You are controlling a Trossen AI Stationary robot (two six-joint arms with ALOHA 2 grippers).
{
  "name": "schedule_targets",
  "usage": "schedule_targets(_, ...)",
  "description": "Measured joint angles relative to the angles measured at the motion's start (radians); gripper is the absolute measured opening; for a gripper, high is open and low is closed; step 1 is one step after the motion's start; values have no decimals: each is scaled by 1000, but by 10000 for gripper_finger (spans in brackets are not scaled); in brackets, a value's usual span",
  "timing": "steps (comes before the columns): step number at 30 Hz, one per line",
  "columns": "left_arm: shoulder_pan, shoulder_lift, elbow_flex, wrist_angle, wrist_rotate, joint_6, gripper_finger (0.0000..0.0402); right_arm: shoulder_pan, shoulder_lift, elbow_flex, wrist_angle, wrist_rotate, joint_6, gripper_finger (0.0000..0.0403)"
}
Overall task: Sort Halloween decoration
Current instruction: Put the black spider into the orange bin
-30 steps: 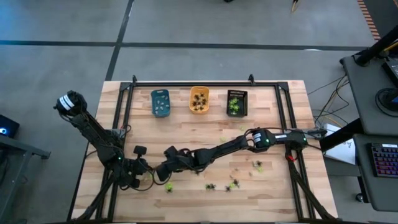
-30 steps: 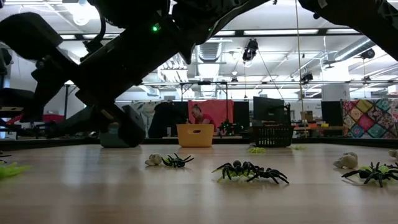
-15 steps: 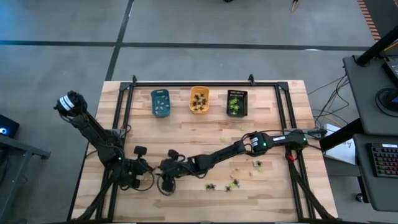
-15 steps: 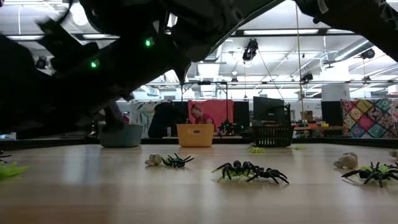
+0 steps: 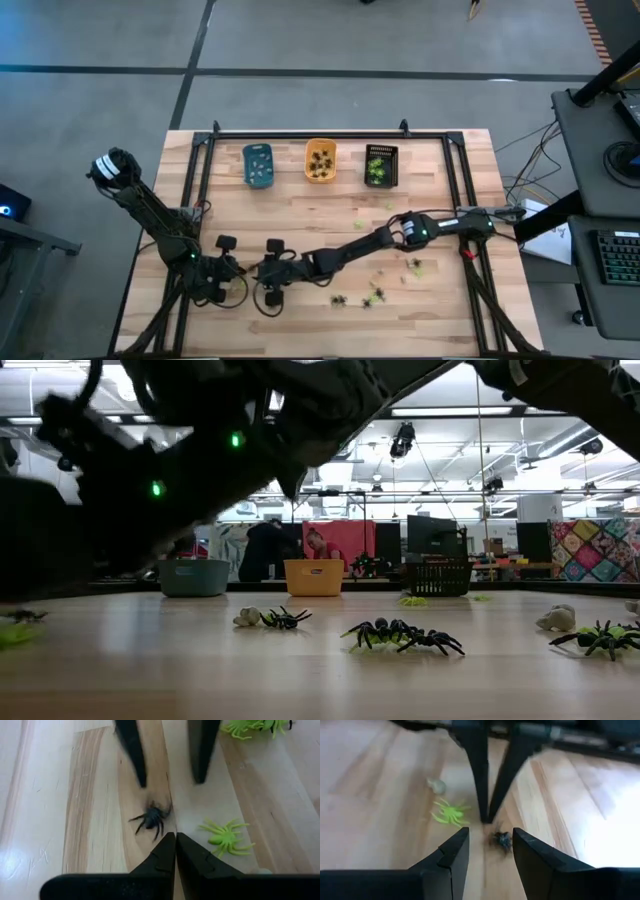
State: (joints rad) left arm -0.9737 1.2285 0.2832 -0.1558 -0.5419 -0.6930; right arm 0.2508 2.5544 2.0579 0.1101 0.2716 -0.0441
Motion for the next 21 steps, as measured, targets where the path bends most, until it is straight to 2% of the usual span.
schedule_targets(6,0,0,0,0,1,0,0,-16,27,-1,1,-9,77,133)
schedule_targets(18,0,0,0,-1,1,0,0,-30,28,-1,-6,-10,119,116)
schedule_targets(21,1,-15,5,-38,32,-4,0,-30,28,-1,-10,-9,122,117)
